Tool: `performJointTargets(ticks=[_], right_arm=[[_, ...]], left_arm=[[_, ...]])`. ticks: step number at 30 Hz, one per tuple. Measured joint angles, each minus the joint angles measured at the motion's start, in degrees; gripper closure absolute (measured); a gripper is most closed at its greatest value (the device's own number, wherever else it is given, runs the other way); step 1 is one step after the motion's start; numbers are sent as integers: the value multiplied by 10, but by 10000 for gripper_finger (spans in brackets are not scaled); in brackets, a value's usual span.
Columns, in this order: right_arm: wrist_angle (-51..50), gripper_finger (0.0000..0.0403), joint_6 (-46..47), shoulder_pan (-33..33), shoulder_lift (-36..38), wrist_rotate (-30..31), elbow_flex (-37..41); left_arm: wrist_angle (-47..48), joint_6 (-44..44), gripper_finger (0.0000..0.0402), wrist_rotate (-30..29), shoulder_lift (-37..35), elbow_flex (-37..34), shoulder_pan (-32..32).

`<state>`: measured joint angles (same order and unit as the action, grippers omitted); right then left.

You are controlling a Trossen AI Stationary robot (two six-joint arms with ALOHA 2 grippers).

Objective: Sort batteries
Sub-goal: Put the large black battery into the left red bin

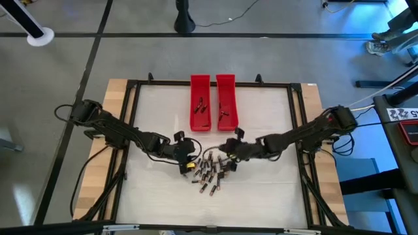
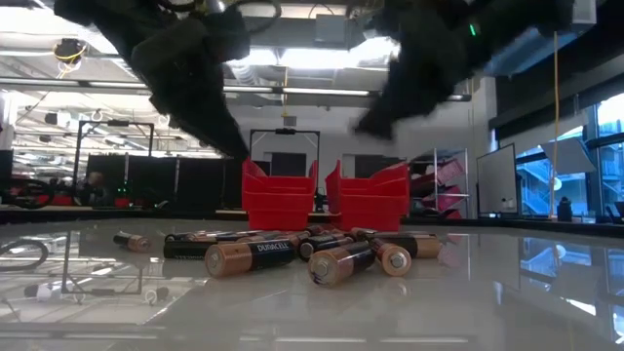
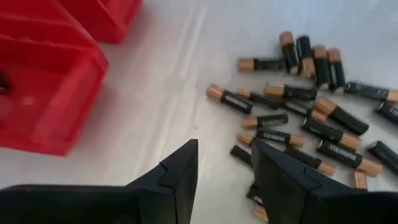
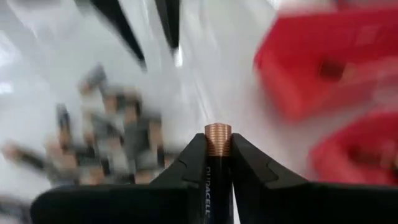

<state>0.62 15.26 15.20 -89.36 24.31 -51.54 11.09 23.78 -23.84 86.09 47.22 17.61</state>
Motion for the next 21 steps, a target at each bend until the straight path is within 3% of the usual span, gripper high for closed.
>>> performJointTargets(ticks=[3, 9, 16, 21], right_arm=[[56, 357, -54, -32, 23, -27, -1], [161, 357, -112, -141, 17, -143, -20], [130, 357, -130, -255, -54, -241, -129], [60, 357, -134, -290, -120, -264, -207]], left_arm=[[21, -2, 261, -28, -20, 0, 2], [45, 6, 261, -70, -36, 0, 9], [33, 13, 261, -71, -35, 0, 19], [33, 17, 261, -71, -35, 0, 28]])
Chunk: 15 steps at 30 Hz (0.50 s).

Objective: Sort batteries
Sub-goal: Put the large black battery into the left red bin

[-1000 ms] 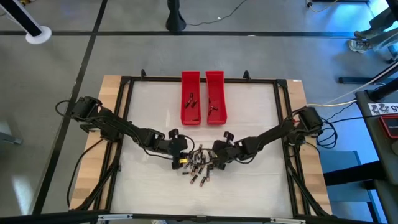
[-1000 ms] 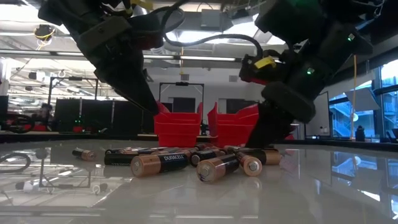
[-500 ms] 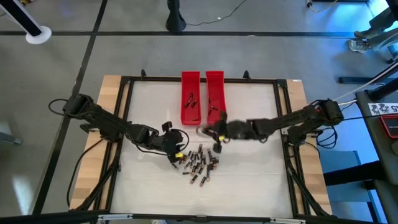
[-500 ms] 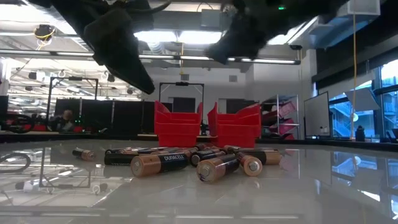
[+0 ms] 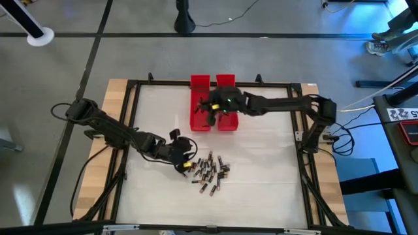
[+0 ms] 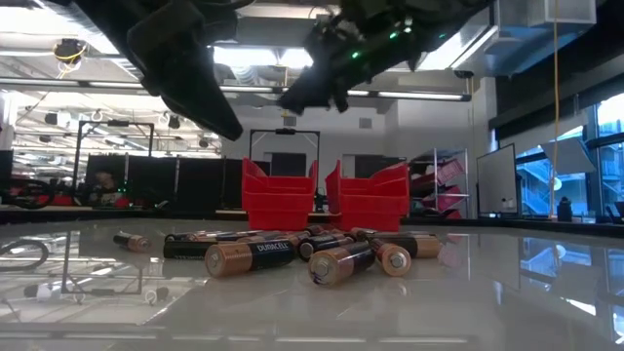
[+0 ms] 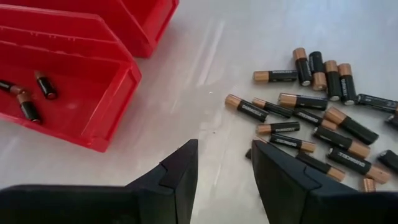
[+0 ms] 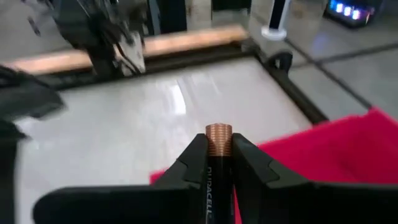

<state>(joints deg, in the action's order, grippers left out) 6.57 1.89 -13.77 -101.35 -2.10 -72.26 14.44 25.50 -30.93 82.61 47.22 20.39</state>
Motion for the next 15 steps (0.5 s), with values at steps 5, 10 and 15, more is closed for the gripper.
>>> performJointTargets(ticks=[5, 10, 15], right_arm=[[-35, 357, -2, -6, -37, -1, -32], [-35, 301, 7, -6, -40, 0, -32], [-35, 240, 12, -12, -40, 0, -32]], left_arm=[[6, 3, 261, 0, 0, 0, 9], [12, 5, 261, -6, 0, -5, 14], [7, 28, 261, -8, 0, -23, 15]])
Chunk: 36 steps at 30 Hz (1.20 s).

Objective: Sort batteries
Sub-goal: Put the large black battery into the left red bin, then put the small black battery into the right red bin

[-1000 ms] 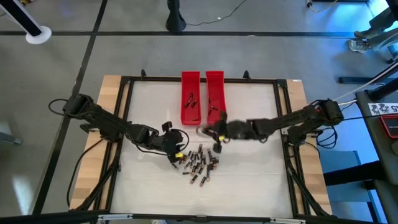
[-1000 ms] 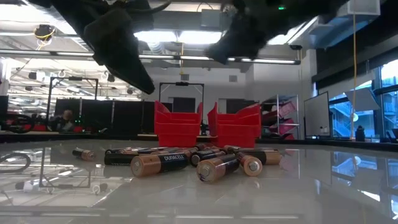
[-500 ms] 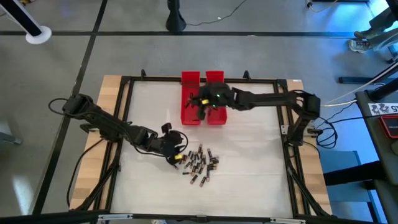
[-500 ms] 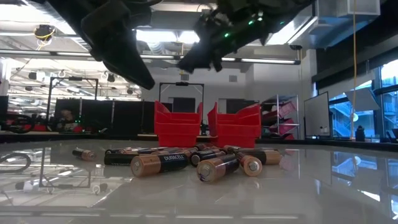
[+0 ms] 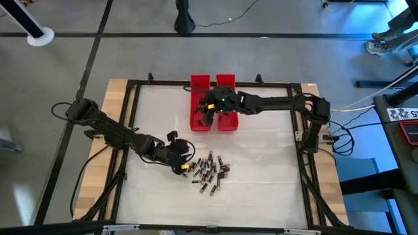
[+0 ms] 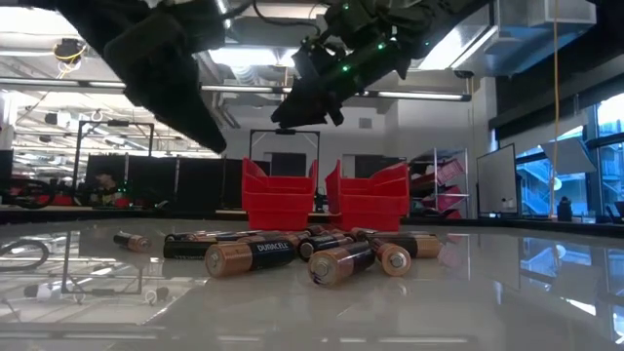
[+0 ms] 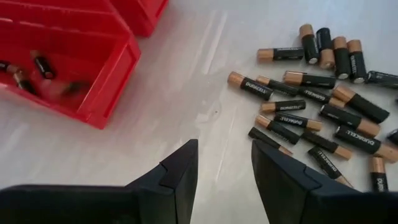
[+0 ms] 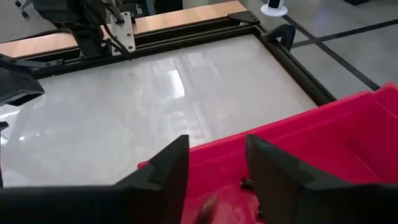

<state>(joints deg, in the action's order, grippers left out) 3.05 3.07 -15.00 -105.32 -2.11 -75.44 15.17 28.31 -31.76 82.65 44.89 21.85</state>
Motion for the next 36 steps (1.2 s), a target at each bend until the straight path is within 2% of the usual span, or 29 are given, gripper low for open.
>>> performJointTargets(ticks=[7, 9, 13, 18, 22, 25, 28, 36], right_arm=[[-16, 220, 1, -1, 7, -1, 0], [-39, 222, -1, 1, 19, -7, 0], [-129, 225, -8, 17, 50, -20, 0], [-231, 226, -20, 66, 78, -15, 2], [-261, 226, -20, 125, 93, 25, 17], [-273, 226, -17, 175, 96, 77, 26], [-275, 226, -14, 219, 96, 131, 34], [-273, 226, -15, 286, 96, 222, 72]], left_arm=[[-7, 43, 261, 4, 0, -16, 11], [-6, 56, 261, 32, -4, -16, 15], [4, 92, 261, 129, -20, -16, 16], [137, 159, 261, 158, -24, 16, 34], [296, 273, 261, 173, -24, 55, 44], [399, 395, 261, 233, -24, 78, 47], [439, 508, 261, 285, -24, 80, 63], [485, 707, 261, 331, -23, 80, 128]])
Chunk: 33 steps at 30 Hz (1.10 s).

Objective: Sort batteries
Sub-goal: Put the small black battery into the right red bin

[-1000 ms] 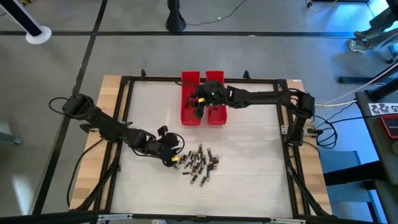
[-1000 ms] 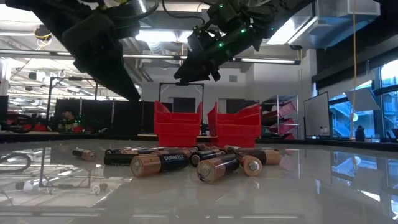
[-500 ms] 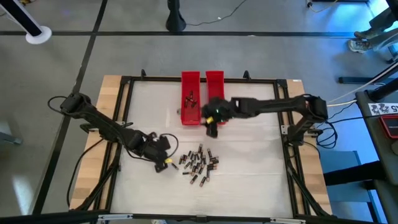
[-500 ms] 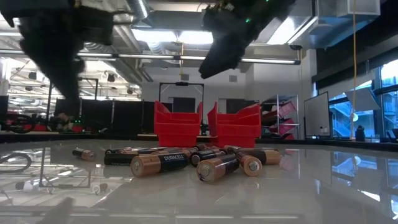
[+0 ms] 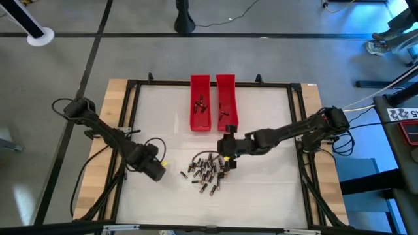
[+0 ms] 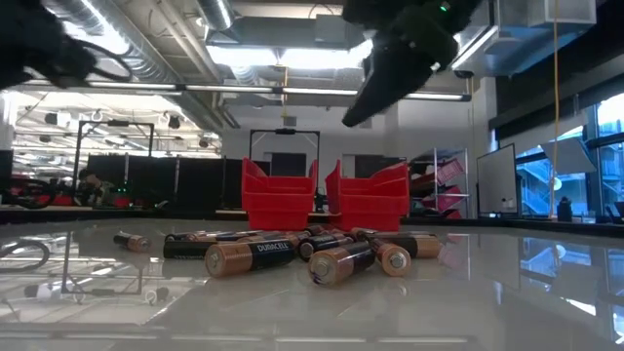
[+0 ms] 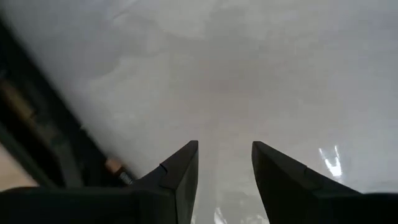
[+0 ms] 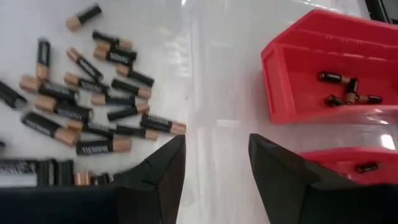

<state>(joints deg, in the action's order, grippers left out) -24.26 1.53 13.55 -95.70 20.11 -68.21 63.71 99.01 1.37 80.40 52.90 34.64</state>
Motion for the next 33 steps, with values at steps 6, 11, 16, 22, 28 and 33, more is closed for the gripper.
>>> performJointTargets(ticks=[6, 11, 16, 22, 28, 33], right_arm=[[-5, 226, -5, 3, 0, 13, 18], [-6, 226, -7, 3, 0, 13, 24], [-16, 226, -5, 4, 0, 13, 24], [-79, 226, 53, 4, 0, 8, 9], [-89, 226, 77, 4, 0, 5, 5], [-89, 226, 77, 4, 0, 4, 5]], left_arm=[[-1, 56, 261, 0, 6, -1, 40], [-219, -248, 261, -126, 6, -1, 48], [-355, -574, 261, -204, 15, 0, 12], [-355, -782, 261, -132, 58, -1, -48], [-356, -908, 261, -90, 99, -1, -94], [-360, -951, 261, -46, 135, -1, -111]])
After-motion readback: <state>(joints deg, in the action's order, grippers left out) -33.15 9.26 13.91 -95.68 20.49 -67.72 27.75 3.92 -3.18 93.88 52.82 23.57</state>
